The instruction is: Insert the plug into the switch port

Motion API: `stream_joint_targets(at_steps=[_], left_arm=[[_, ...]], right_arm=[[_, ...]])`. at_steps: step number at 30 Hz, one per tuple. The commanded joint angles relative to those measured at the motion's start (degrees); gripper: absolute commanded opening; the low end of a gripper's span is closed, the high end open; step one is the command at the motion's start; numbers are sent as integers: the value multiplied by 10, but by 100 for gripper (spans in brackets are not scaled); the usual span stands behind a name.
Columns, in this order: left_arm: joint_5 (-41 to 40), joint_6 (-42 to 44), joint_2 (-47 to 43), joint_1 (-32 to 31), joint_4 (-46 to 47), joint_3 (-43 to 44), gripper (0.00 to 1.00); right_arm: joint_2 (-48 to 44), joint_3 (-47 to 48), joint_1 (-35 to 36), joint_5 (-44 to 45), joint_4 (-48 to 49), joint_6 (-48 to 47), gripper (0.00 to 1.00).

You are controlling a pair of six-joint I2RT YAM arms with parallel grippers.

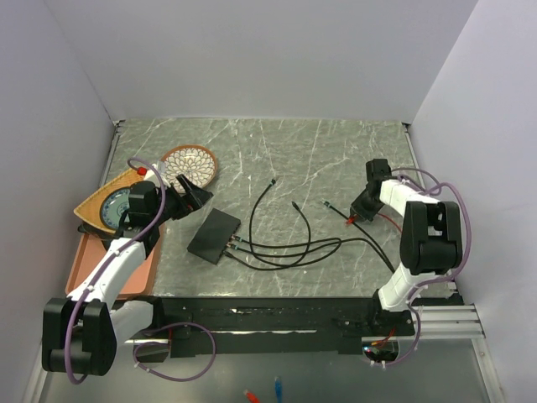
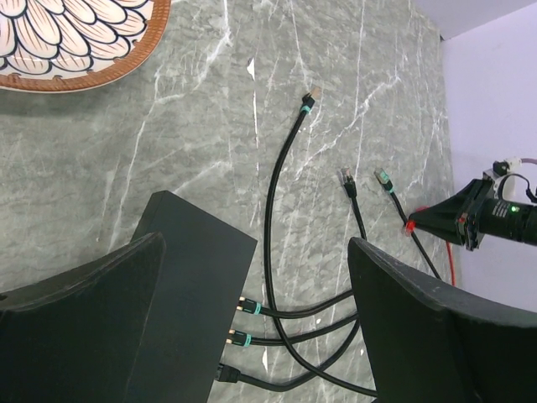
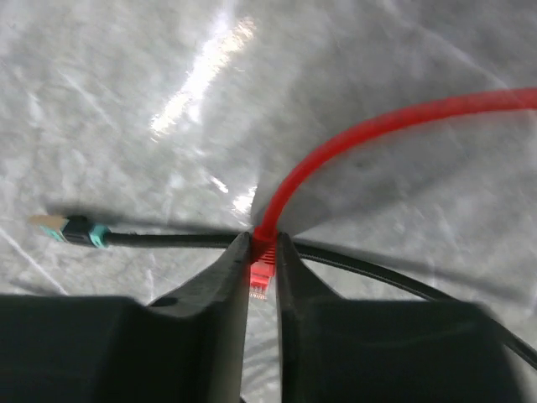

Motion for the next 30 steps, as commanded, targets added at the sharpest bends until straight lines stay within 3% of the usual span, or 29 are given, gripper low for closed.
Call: stream_joint_targets(at_steps=[1, 11, 20, 26, 30], left_arm=[[-2, 16, -7, 2, 10, 0, 96], [-2, 13, -5, 2, 15, -3, 96], [14, 6, -6, 2, 25, -7, 96], [117, -52, -26, -1, 157, -50, 99], [158, -78, -29, -23, 246, -65, 92]], right_arm=[[41, 24, -3, -26, 27, -33, 0], [-42, 71, 8, -39, 36, -98, 0], [-149, 122, 108, 28, 16, -100, 0], [-176, 132, 156, -3, 28, -76, 0], [-184, 125, 185, -44, 52, -51, 0]])
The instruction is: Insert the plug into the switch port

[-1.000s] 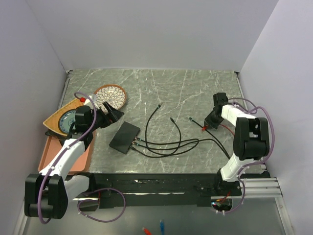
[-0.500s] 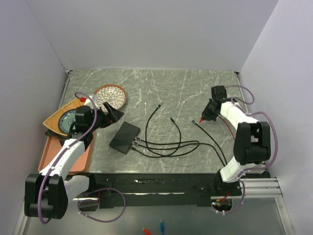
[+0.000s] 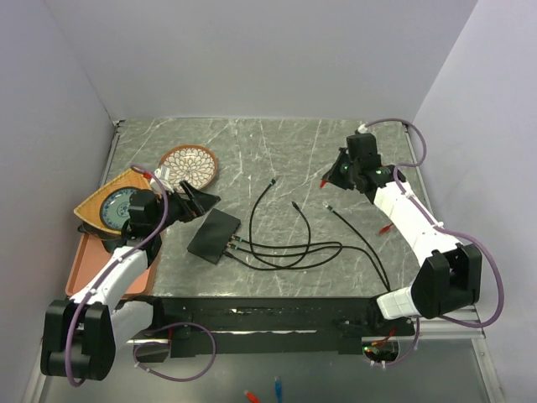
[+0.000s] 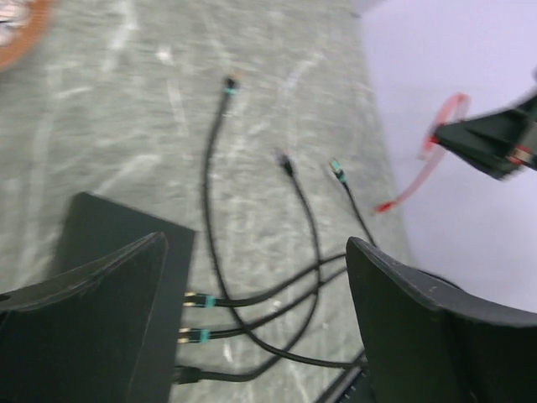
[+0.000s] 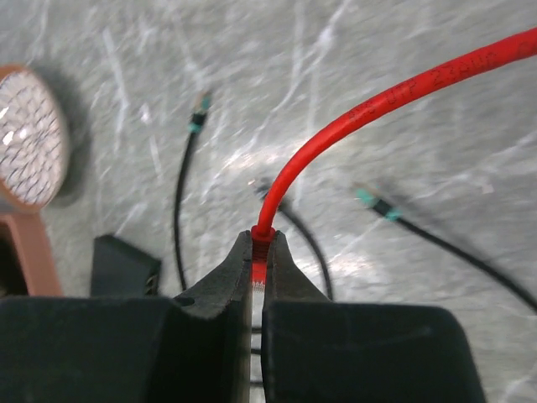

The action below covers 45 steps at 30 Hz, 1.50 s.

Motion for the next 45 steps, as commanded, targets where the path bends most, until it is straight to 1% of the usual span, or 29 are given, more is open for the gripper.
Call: stream_joint_targets(at_steps=[1, 6, 11, 14, 17, 20, 24, 26, 31, 39, 45], left_arm=[[74, -40, -14, -26, 143, -5, 92], [44, -25, -23, -95, 162, 6, 92], [24, -16, -11, -153, 182, 19, 88], [7, -3, 7, -180, 176, 34, 83], [3, 9, 31, -204, 169, 51, 72], [0, 15, 52, -223, 169, 65, 67], [-19, 22, 70, -244, 161, 78, 66], [-25, 28, 79, -254, 156, 87, 63], [-30, 28, 88, -266, 159, 94, 62], [-28, 29, 109, -271, 159, 107, 58], [-24, 26, 128, -274, 160, 116, 52]], right_arm=[[-18, 13, 36, -38, 35, 40, 0], [-19, -9, 72, -62, 69, 84, 0], [-32, -42, 103, -76, 110, 146, 0], [-34, -50, 120, -85, 125, 165, 0], [-28, -49, 137, -107, 137, 173, 0], [-28, -48, 152, -111, 142, 178, 0], [-28, -49, 169, -117, 155, 185, 0], [-24, -46, 174, -126, 161, 186, 0], [-20, -44, 185, -128, 166, 185, 0], [-30, -45, 190, -129, 179, 179, 0], [-29, -46, 201, -132, 190, 184, 0]])
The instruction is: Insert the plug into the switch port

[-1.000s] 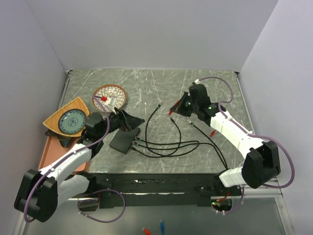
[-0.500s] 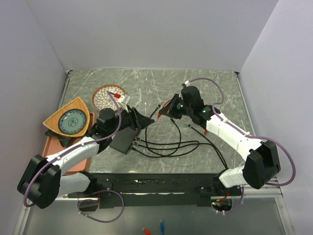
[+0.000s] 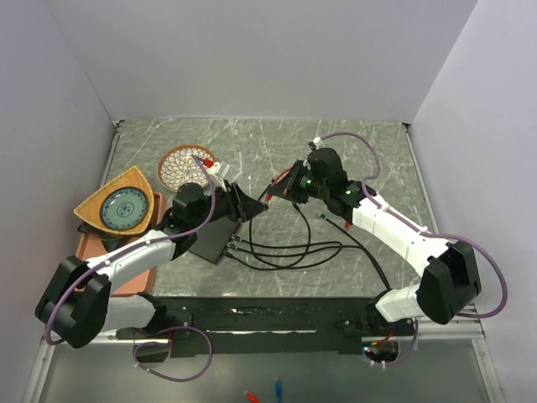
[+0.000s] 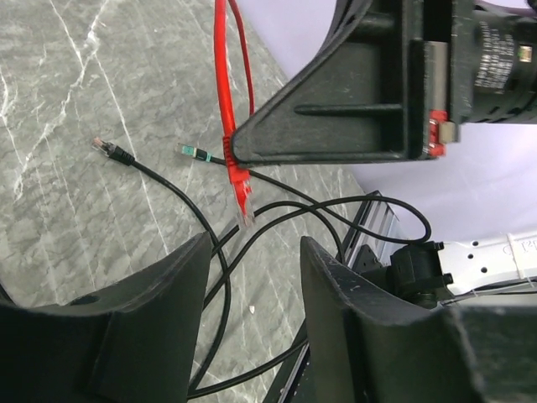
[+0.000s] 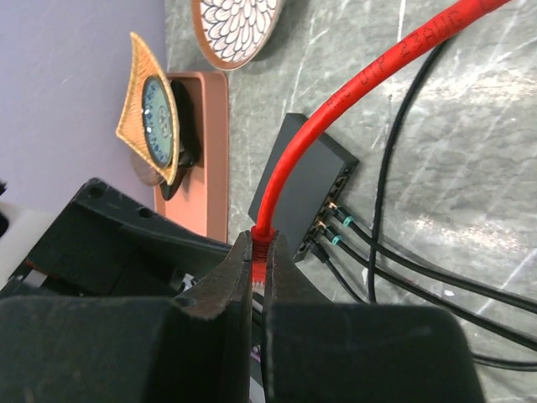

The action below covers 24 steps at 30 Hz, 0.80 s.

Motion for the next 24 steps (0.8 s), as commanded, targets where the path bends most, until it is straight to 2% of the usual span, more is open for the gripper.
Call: stream_joint_targets(at_steps=[1, 7, 10, 11, 14, 18, 24], left_arm=[[3, 4, 13, -5, 26, 29, 51], [12, 0, 22, -6, 35, 33, 46], [20, -4, 17, -6, 42, 31, 51], [23, -6, 13, -6, 40, 31, 57], [30, -6, -7, -6, 46, 23, 65], [30, 2, -36, -5, 47, 8, 68], [51, -8, -65, -5, 92, -15, 69]], right_arm=[[-20, 7, 12, -3, 33, 5, 0], [-14, 10, 23, -10, 42, 1, 0], [-24, -2, 21, -9, 62, -18, 0], [-30, -9, 21, -7, 87, -28, 0], [-70, -57, 21, -2, 145, -78, 0], [-132, -123, 21, -15, 257, -152, 0], [-205, -194, 21, -60, 362, -222, 0]])
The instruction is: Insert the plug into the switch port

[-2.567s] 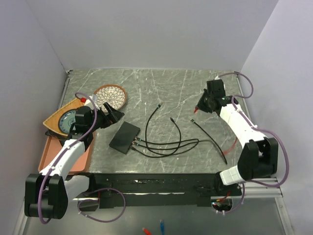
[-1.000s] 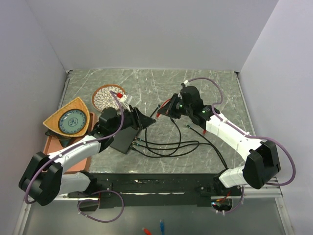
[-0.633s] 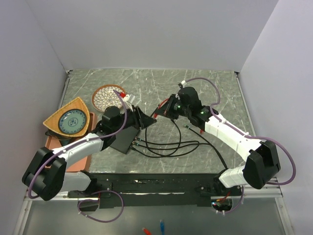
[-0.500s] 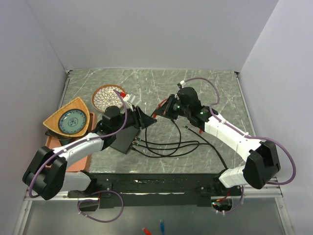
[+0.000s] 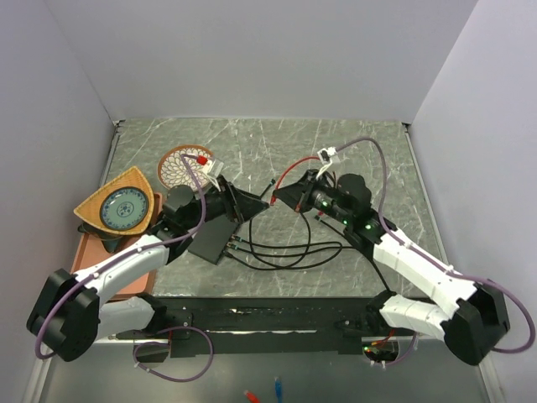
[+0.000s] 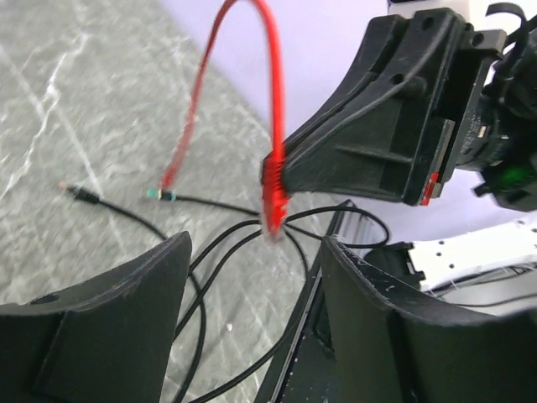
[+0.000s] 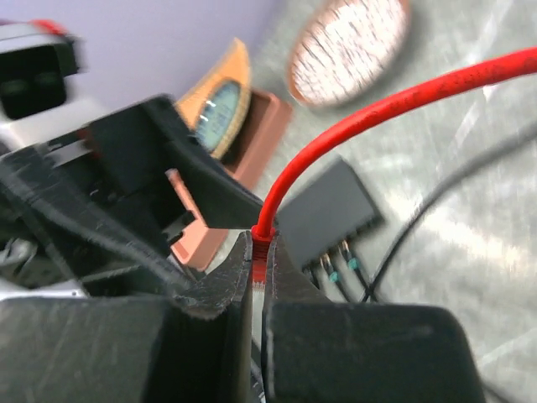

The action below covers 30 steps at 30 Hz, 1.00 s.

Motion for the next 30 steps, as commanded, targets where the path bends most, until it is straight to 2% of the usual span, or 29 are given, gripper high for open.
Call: stream_joint_targets(at_steps=[1, 5, 10, 24, 30], left_arm=[[35, -2, -24, -3, 76, -17, 69], [109, -17, -30, -3, 157, -34, 68], [162, -38, -32, -3, 209, -36, 65], [177, -68, -14, -7, 242, -19, 59], [174, -75, -10, -7, 251, -13, 52]], right_arm=[[-56, -41, 3, -51, 166, -79, 0], [-67, -56, 3, -107, 217, -90, 0], [-65, -58, 3, -135, 243, -79, 0], [-52, -60, 4, -175, 276, -53, 0], [-44, -61, 5, -190, 285, -47, 0]])
